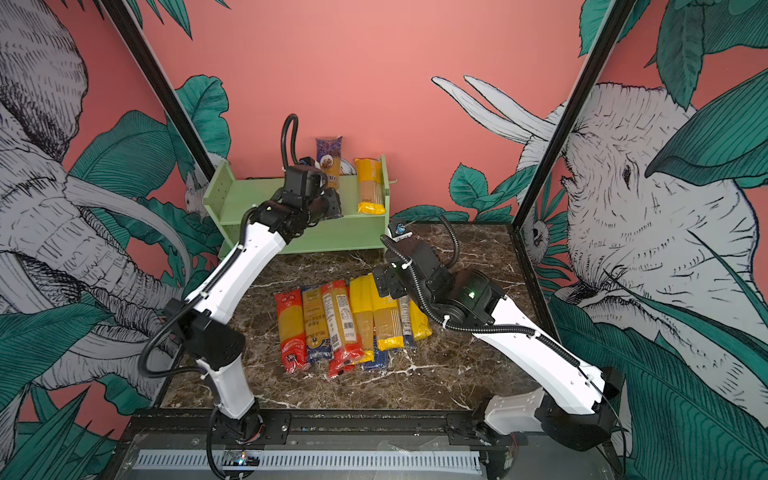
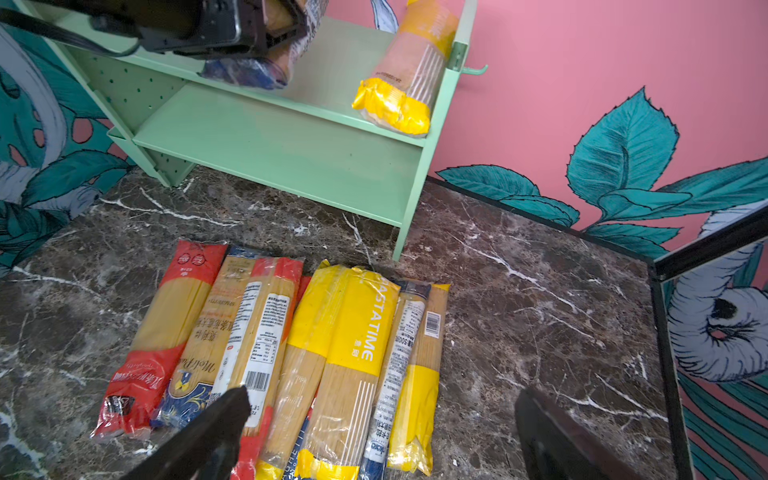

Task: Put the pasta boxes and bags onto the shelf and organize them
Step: 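Lift the Ankara pack with the left gripper and carry it to the top shelf, then lower the Ankara pack upright beside the yellow bag and open the left gripper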

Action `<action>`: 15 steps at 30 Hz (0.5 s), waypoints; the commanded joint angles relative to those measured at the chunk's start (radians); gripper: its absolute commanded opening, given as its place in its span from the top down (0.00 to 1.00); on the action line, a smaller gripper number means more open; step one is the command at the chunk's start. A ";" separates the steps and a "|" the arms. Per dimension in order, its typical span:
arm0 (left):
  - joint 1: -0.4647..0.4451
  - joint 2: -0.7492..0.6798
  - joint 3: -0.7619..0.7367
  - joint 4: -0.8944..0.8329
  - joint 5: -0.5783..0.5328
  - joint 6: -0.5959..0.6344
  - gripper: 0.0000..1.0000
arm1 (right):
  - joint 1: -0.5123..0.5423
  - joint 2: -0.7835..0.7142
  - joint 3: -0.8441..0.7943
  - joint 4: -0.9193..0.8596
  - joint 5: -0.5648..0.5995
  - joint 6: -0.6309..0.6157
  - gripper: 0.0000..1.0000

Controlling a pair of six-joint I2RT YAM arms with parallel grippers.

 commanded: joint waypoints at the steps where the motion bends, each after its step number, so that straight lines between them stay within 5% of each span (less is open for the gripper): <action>1: 0.002 0.032 0.194 0.139 0.012 -0.021 1.00 | -0.029 0.005 0.027 -0.006 0.017 -0.017 0.01; 15: 0.005 0.107 0.254 0.141 -0.004 -0.026 1.00 | -0.096 0.008 0.002 0.014 -0.040 -0.023 0.01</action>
